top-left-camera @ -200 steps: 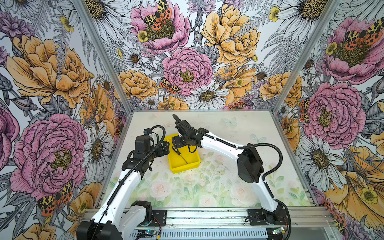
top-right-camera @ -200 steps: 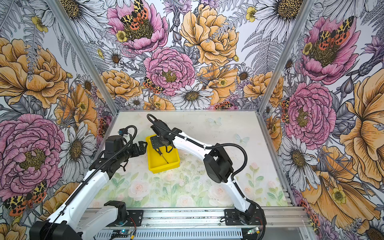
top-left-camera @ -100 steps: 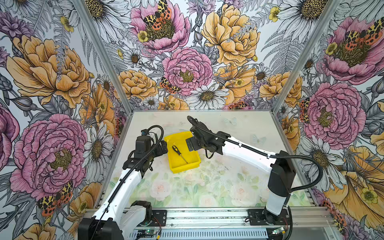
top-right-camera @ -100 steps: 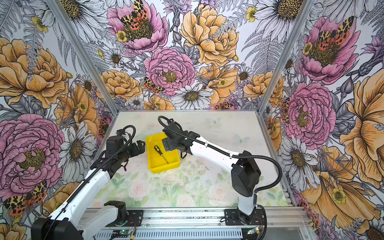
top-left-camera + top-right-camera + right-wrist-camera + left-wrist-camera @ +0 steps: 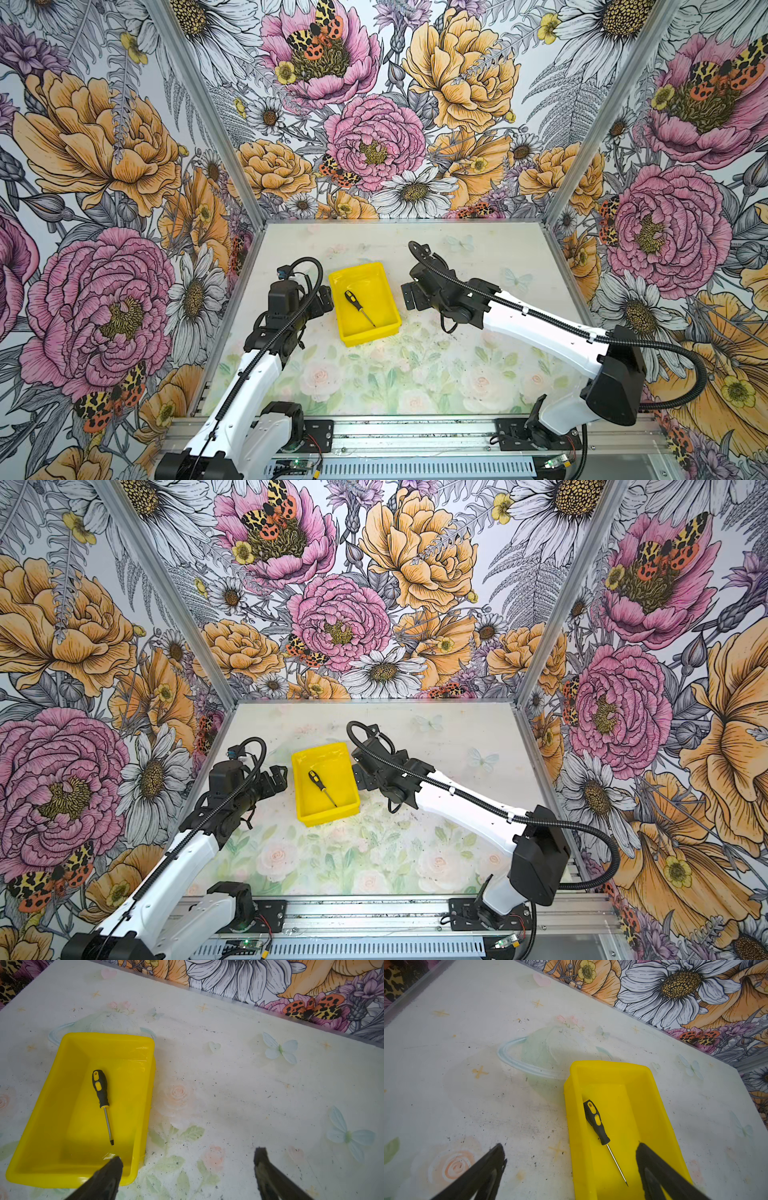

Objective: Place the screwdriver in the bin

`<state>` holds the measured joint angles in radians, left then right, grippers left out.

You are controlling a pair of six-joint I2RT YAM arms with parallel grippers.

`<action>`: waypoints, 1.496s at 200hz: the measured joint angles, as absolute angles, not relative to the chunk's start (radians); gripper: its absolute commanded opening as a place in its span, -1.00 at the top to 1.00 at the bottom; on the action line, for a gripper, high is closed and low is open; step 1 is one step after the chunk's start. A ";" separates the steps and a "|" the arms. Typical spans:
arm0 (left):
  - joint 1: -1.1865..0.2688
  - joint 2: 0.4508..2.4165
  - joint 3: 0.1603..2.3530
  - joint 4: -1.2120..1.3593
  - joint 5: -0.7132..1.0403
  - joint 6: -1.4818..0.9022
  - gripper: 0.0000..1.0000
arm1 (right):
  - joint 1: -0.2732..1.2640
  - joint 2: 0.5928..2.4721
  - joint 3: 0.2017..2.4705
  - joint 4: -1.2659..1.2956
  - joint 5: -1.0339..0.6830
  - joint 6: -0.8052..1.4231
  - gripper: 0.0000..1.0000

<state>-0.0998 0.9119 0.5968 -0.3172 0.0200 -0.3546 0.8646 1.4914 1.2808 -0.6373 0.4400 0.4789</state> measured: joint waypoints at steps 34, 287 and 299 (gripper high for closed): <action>-0.099 0.909 0.597 -0.317 0.030 -0.340 -0.97 | 0.780 1.370 1.173 -0.636 0.459 0.537 -0.99; 0.006 0.694 0.379 -0.160 -0.249 -0.155 -0.97 | 0.156 0.970 0.482 -0.199 0.535 0.173 -0.99; 0.008 0.693 0.342 -0.123 -0.267 -0.149 -0.97 | 0.137 0.970 0.460 -0.163 0.521 0.163 -0.99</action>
